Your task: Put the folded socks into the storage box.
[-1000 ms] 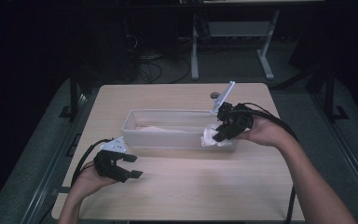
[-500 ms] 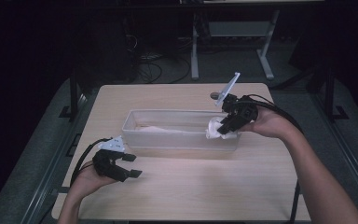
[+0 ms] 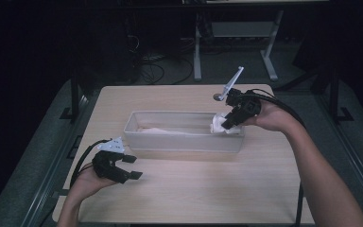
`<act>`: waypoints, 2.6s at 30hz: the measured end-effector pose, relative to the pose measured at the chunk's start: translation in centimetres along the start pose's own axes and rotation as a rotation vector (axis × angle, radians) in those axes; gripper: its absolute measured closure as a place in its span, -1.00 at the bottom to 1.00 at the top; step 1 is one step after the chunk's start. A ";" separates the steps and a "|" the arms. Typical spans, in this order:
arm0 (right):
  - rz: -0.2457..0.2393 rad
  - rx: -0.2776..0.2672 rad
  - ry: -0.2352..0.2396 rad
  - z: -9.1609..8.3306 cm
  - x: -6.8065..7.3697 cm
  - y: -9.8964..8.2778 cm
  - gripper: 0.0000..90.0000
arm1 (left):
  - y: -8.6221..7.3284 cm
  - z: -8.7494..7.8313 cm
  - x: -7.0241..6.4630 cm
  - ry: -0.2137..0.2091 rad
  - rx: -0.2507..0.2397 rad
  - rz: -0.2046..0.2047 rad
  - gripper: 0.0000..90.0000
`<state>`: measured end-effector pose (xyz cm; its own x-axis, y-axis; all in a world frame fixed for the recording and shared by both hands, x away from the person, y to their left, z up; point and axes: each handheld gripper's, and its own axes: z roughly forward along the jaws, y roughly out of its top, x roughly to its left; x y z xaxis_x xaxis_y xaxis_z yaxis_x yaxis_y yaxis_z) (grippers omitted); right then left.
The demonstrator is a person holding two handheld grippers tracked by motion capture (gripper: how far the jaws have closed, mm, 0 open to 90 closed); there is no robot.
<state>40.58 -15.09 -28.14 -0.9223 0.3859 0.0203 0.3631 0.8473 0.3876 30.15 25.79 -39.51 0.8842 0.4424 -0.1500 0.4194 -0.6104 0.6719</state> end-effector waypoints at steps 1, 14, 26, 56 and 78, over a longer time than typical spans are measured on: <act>0.002 0.002 -0.001 0.1 -0.2 0.0 0.61 | 0.0 0.0 0.0 0.000 0.000 0.000 -0.30; 0.025 0.016 -0.008 1.5 -2.0 -0.2 0.61 | -0.2 -0.4 0.0 0.005 -0.011 -0.014 -0.31; 0.058 0.020 -0.003 2.4 -3.8 -1.4 0.60 | -0.4 -0.1 0.2 0.005 -0.004 -0.017 -0.31; 0.090 0.070 0.028 6.4 -5.3 -2.0 0.59 | -0.8 -0.2 0.6 0.003 -0.004 -0.032 -0.32; 0.104 0.091 0.035 8.5 -5.9 -2.1 0.57 | -1.1 -0.2 0.6 -0.012 -0.008 -0.046 -0.33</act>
<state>46.42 -16.02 -36.92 -0.8827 0.4616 0.0882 0.4657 0.8337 0.2968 30.19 26.90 -40.17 0.8666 0.4615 -0.1897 0.4578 -0.5841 0.6702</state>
